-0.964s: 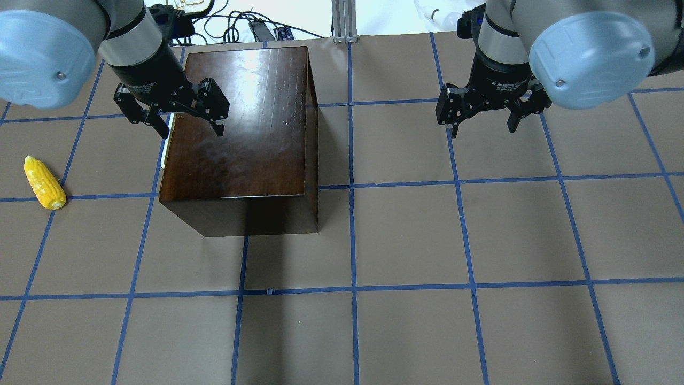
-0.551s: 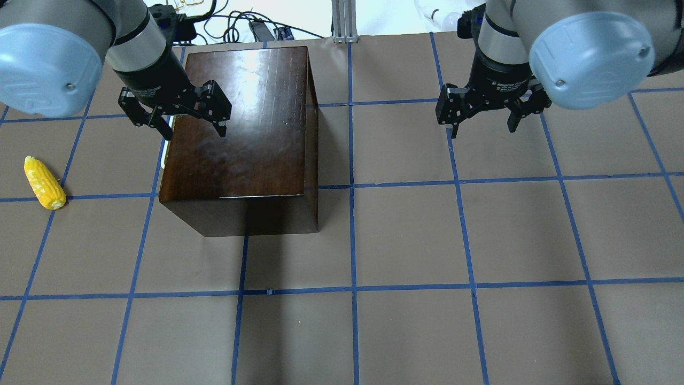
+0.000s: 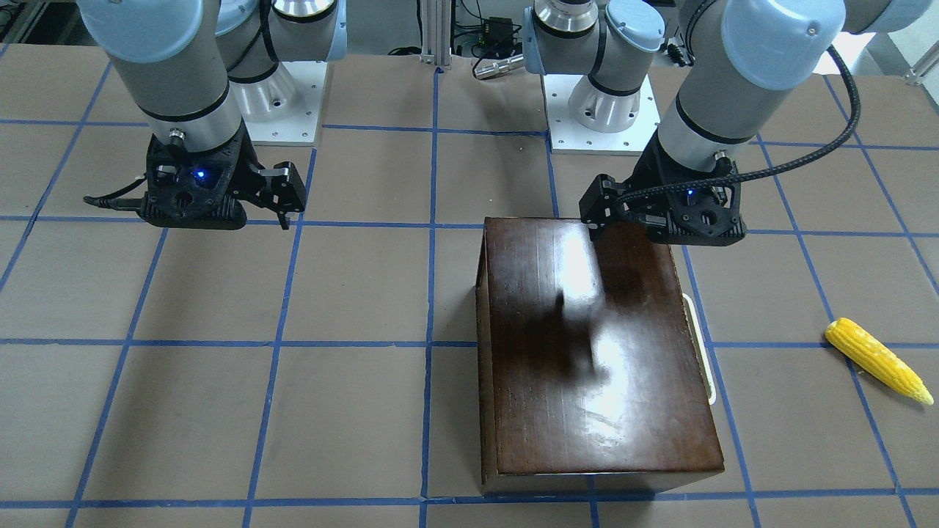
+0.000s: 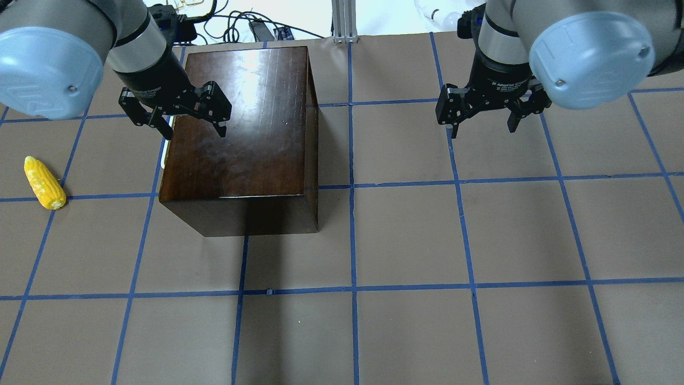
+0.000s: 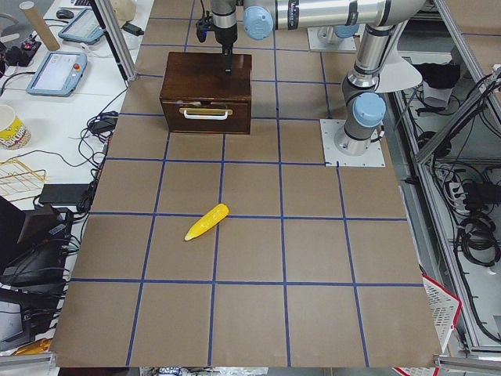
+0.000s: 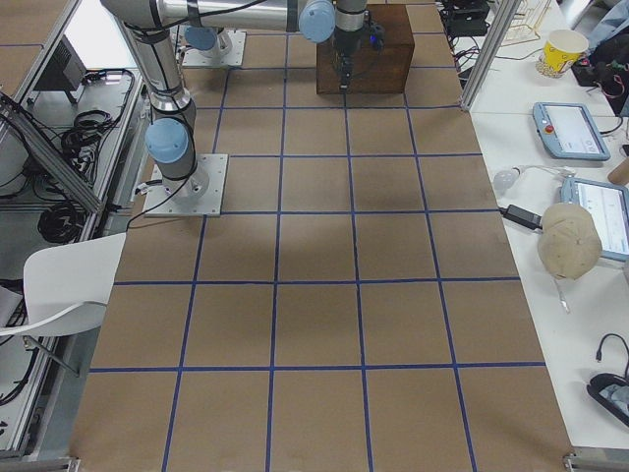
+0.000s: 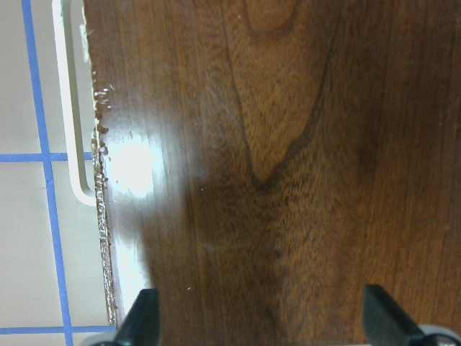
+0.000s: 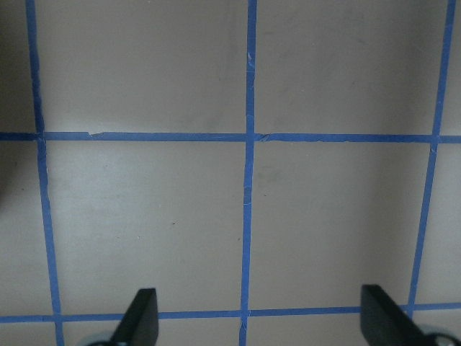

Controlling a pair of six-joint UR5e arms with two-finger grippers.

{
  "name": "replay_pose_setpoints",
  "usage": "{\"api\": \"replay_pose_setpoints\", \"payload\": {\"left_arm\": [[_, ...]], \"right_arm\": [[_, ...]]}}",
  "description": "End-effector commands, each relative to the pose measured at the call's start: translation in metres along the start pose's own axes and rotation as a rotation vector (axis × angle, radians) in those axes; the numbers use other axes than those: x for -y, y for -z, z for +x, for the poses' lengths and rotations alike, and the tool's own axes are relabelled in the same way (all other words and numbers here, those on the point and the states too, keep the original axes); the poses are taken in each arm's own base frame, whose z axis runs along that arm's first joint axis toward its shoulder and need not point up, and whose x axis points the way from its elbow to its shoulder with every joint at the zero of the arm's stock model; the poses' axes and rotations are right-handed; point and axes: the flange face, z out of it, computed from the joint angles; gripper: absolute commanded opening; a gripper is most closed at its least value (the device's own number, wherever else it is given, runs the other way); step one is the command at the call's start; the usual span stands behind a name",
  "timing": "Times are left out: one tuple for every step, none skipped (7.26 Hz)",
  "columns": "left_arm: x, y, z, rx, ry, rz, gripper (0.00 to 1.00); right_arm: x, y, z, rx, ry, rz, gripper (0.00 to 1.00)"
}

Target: Open drawer and put corn inside

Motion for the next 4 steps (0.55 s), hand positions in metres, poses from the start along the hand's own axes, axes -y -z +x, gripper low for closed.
{"api": "replay_pose_setpoints", "payload": {"left_arm": [[0.0061, -0.0007, -0.0003, 0.0, -0.003, 0.026, 1.0], [0.0075, 0.0022, -0.0001, -0.001, -0.003, 0.033, 1.0], [0.007, 0.0046, -0.0007, -0.003, -0.003, 0.037, 1.0], [0.0083, 0.0092, 0.0004, -0.021, -0.005, 0.047, 1.0]], "right_arm": [[0.0001, 0.0001, 0.0, 0.0, 0.0, 0.001, 1.0], [0.0001, 0.0001, 0.0, 0.0, 0.0, 0.001, 1.0], [0.0, 0.0, 0.0, 0.0, 0.0, 0.0, 1.0], [0.0, 0.0, 0.0, 0.0, 0.0, 0.0, 1.0]]}}
